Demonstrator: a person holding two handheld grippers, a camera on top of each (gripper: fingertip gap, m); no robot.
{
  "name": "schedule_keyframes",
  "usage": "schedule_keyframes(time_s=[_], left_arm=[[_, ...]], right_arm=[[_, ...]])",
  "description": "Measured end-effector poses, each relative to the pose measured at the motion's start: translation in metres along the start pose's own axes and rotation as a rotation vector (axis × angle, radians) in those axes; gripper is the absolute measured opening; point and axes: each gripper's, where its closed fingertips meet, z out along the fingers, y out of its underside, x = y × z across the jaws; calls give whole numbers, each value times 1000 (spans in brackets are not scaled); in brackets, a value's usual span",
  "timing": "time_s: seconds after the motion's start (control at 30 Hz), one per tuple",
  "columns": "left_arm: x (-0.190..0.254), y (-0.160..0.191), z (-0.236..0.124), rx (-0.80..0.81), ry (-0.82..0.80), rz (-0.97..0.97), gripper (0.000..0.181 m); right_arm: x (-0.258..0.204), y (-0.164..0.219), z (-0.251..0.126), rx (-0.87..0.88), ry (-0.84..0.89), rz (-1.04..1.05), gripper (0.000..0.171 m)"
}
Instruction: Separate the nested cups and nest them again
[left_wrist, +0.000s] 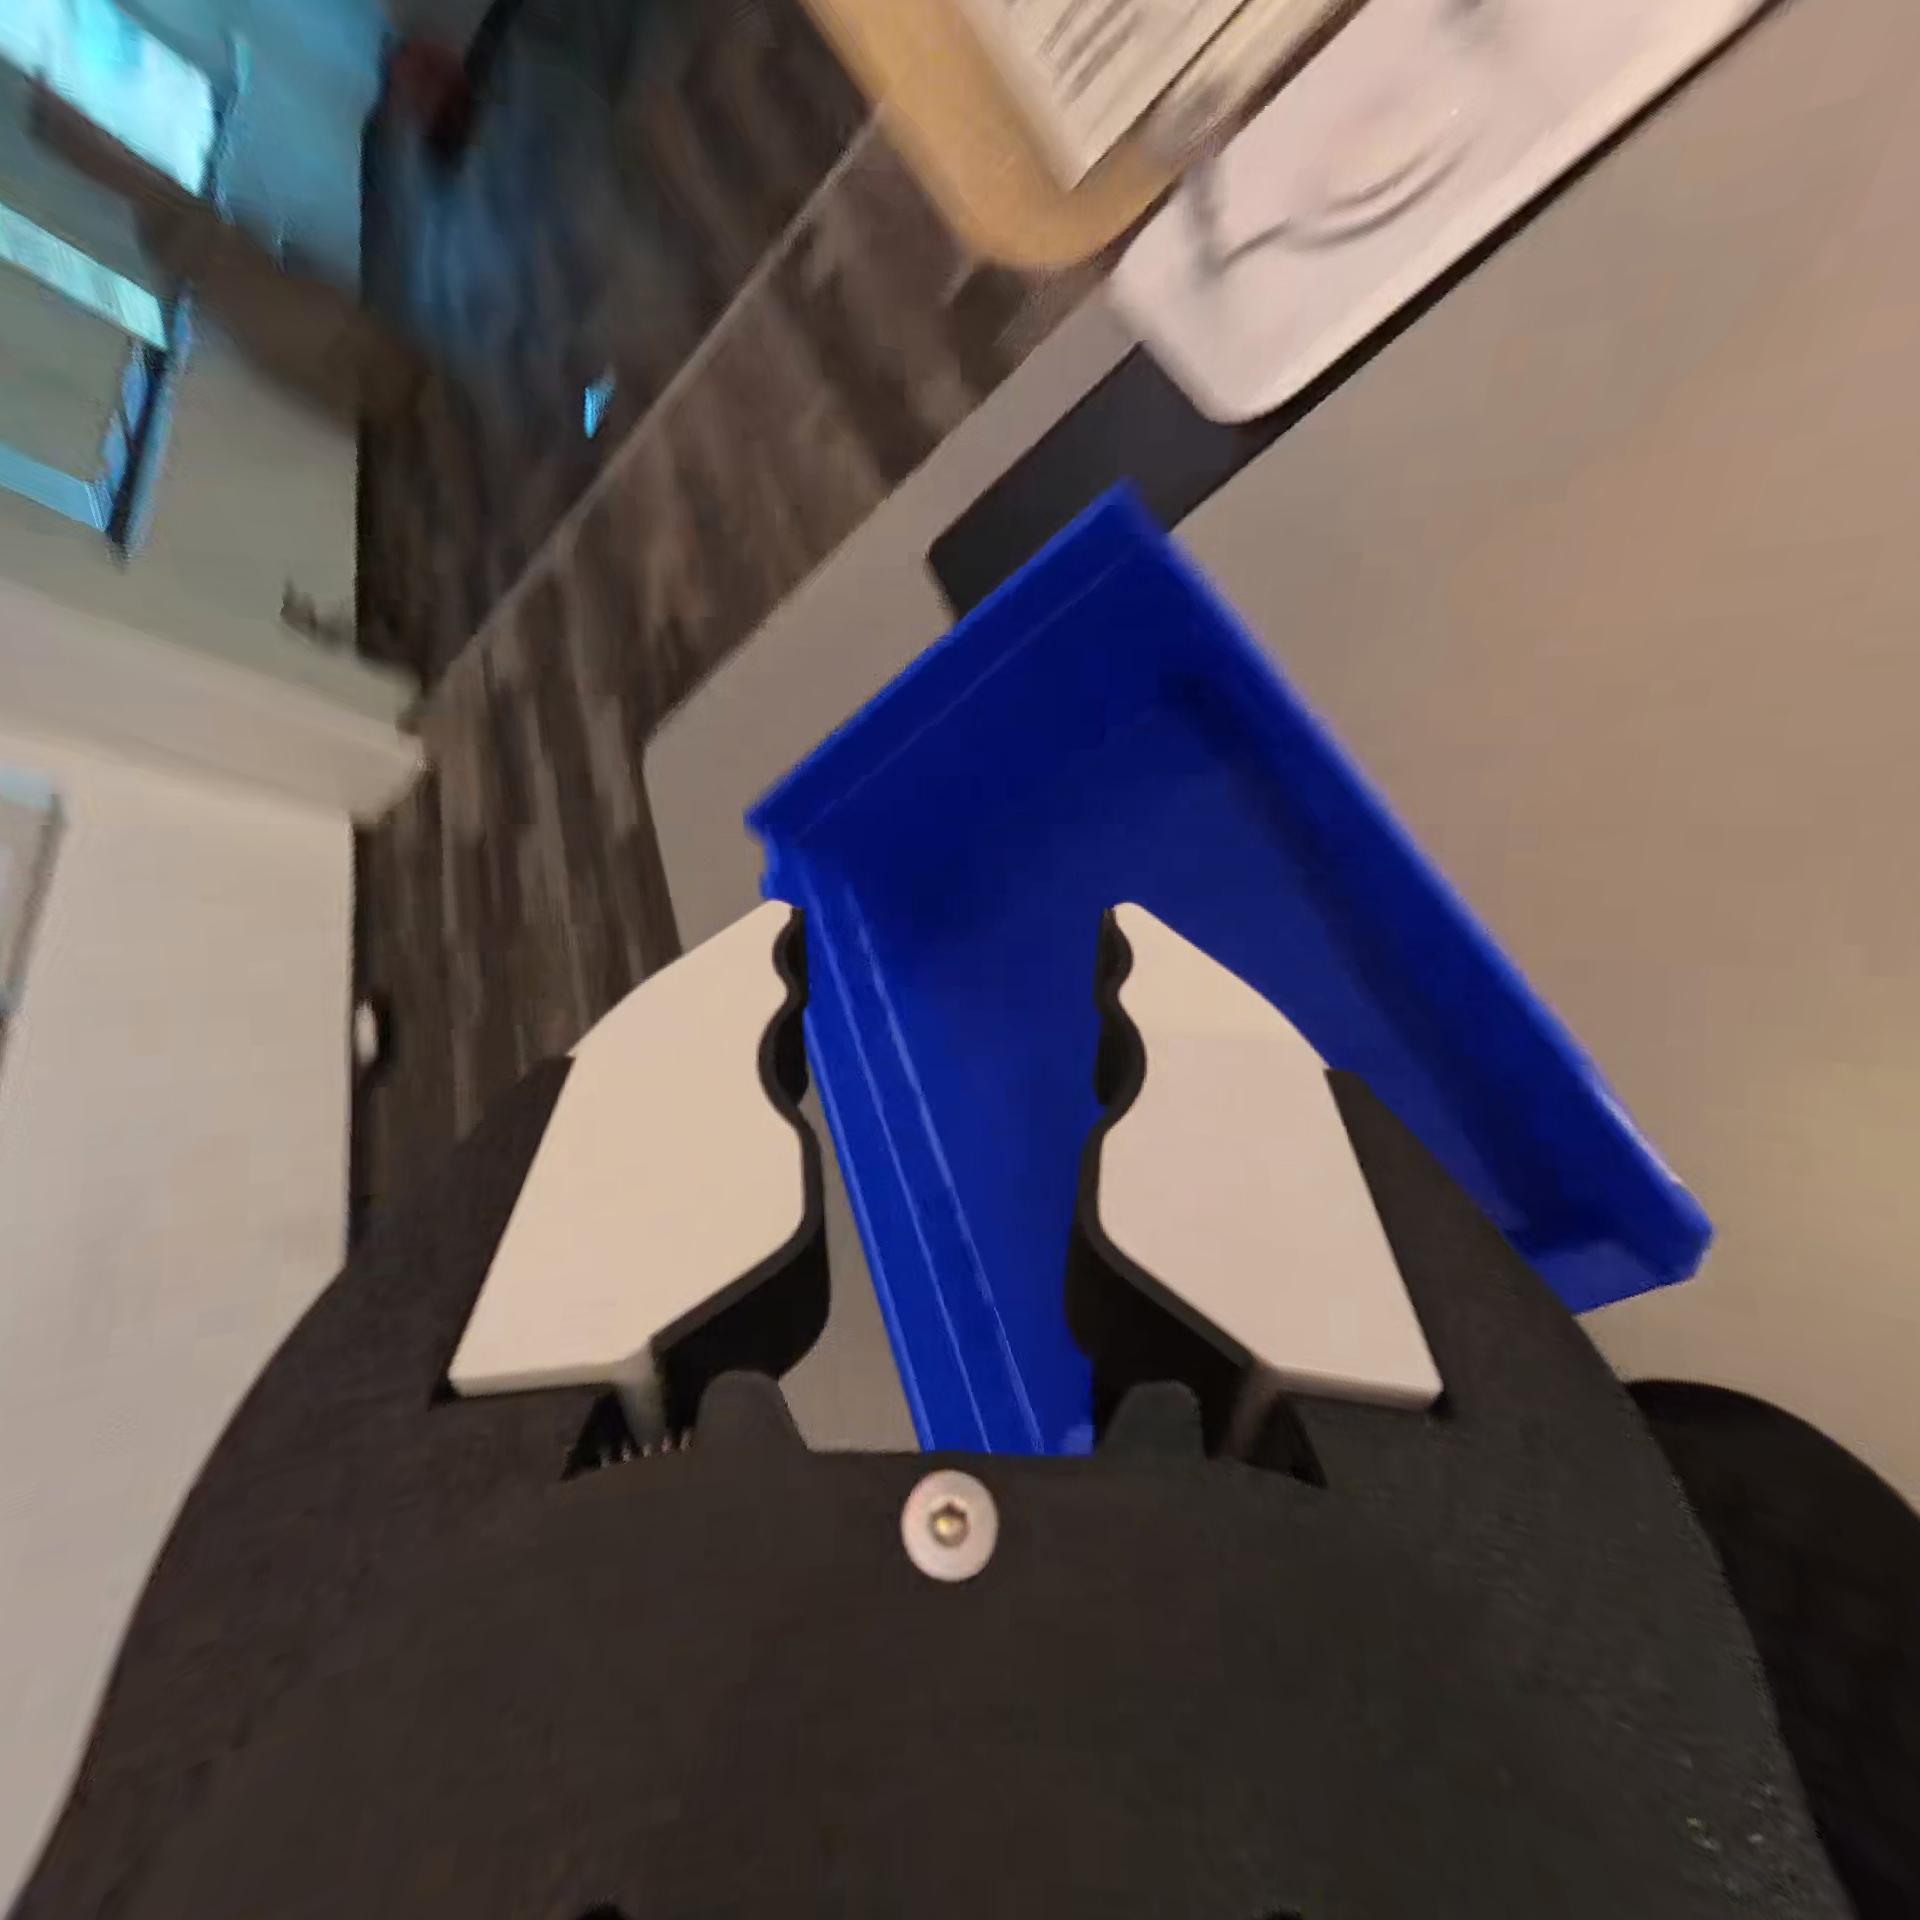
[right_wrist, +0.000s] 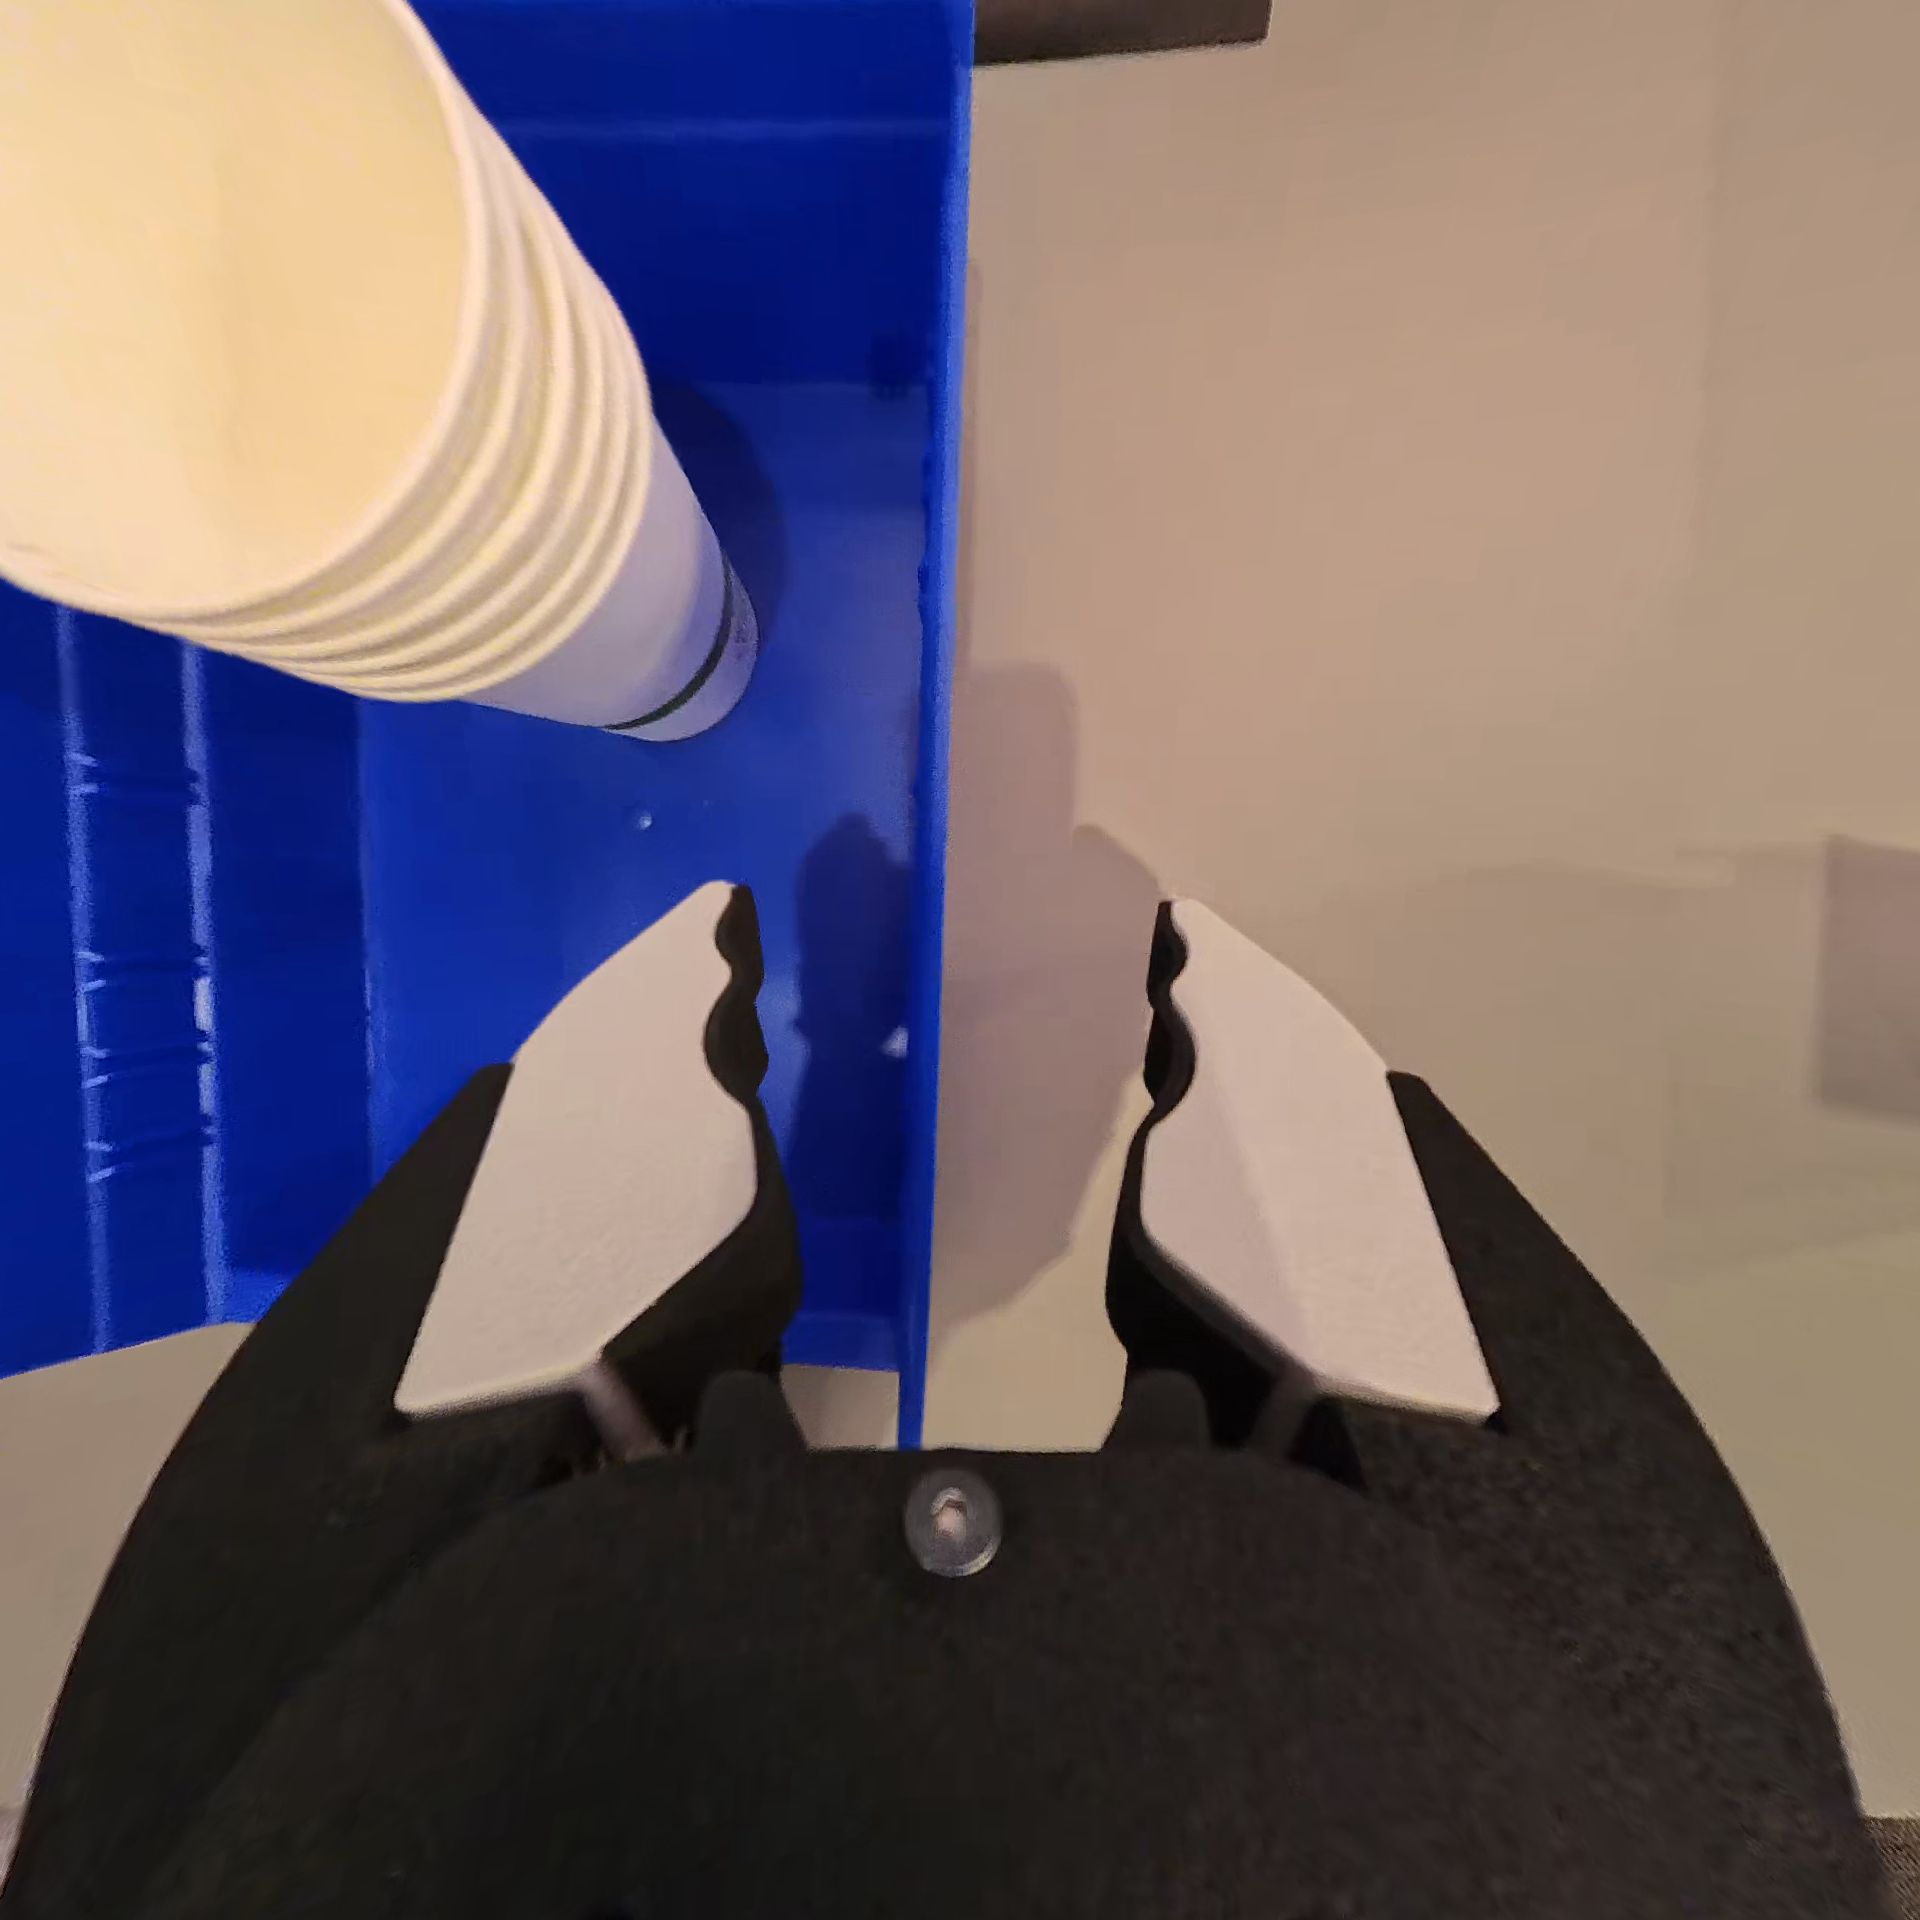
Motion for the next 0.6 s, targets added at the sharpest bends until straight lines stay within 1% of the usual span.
schedule_keyframes(time_s=[0.1, 0.17, 0.2, 0.3, 0.4, 0.47, 0.53, 0.6], left_arm=[[-23, 49, 19, -233, -49, -181, 59], [-31, 83, 30, -380, -68, -238, 59], [-33, 96, 36, -427, -62, -258, 59], [-33, 119, 56, -471, 9, -378, 55], [-36, 143, 67, -538, 37, -497, 56], [-33, 156, 70, -579, 63, -539, 57], [-28, 162, 76, -590, 101, -585, 59], [-23, 172, 80, -633, 130, -605, 59]], right_arm=[[0, 7, 18, -63, -30, 11, 69], [0, 14, 28, -119, -37, 16, 67], [-1, 17, 33, -146, -48, 17, 63], [-6, 24, 45, -198, -86, 29, 52], [-10, 30, 53, -241, -116, 33, 41], [-12, 35, 57, -278, -122, 28, 34], [-16, 38, 60, -305, -137, 23, 19], [-16, 39, 63, -319, -127, 19, 15]])
